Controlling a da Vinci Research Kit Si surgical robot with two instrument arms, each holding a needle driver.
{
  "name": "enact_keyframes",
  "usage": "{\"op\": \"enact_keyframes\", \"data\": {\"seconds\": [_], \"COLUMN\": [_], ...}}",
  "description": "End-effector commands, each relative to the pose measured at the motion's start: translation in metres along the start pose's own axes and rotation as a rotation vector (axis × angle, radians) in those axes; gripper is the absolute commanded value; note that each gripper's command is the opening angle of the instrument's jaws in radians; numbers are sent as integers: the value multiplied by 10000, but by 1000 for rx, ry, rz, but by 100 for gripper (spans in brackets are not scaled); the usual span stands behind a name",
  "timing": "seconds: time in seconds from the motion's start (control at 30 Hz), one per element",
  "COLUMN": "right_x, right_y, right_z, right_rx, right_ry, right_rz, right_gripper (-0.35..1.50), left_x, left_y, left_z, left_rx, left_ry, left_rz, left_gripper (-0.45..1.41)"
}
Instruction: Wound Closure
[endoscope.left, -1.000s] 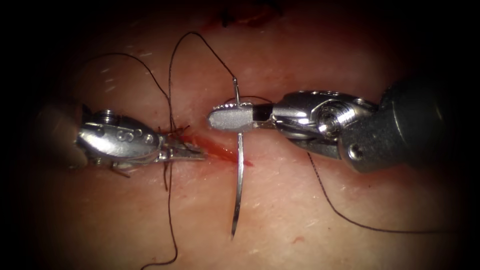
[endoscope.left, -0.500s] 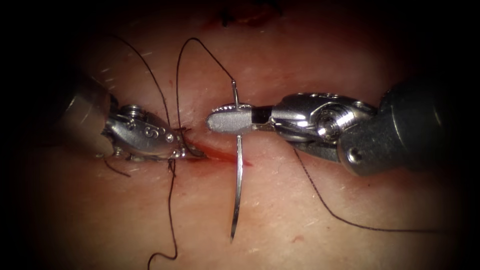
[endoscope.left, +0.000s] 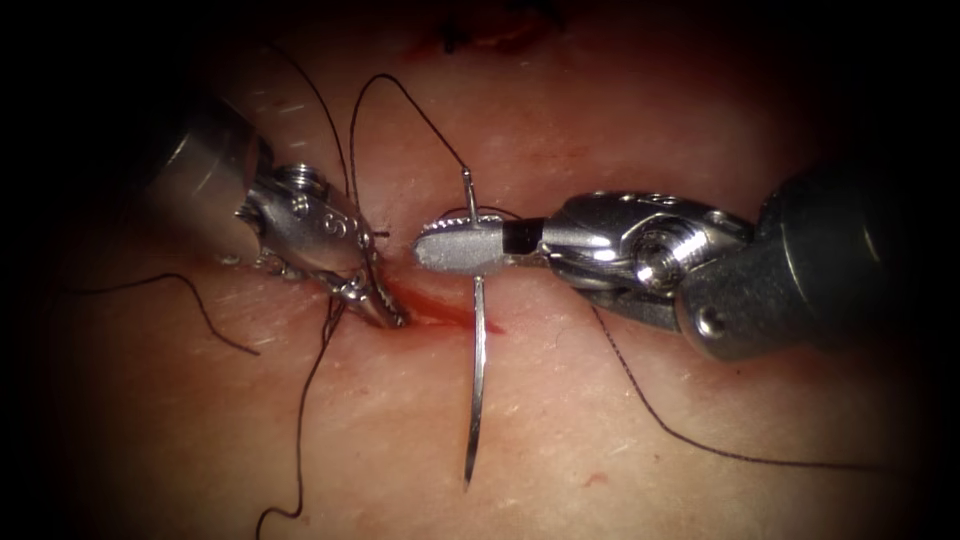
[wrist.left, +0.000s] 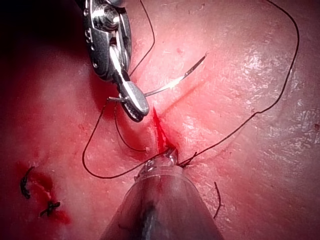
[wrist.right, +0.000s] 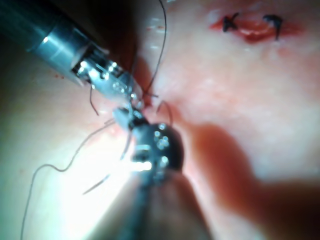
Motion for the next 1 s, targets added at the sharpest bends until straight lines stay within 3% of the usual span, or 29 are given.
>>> {"op": "enact_keyframes", "data": {"seconds": [0.03,0.33,0.63,0.77,1.0], "right_x": [-12,1,47,47,39], "right_y": [-5,2,22,19,3], "right_z": [7,5,12,22,44], "right_rx": [6,-43,-249,-328,-283], "right_ry": [1,64,117,106,78], "right_rz": [-1,-114,-503,-678,-811], "right_gripper": [-35,-35,-35,-35,-35], "left_x": [5,-11,-34,-41,-40], "left_y": [8,14,23,27,27], "left_z": [16,23,19,15,13], "left_rx": [-17,-94,-90,-97,-89], "left_ry": [-5,-71,-65,-69,-67], "left_rz": [3,-4,-2,1,3], "left_gripper": [32,37,34,34,36]}}
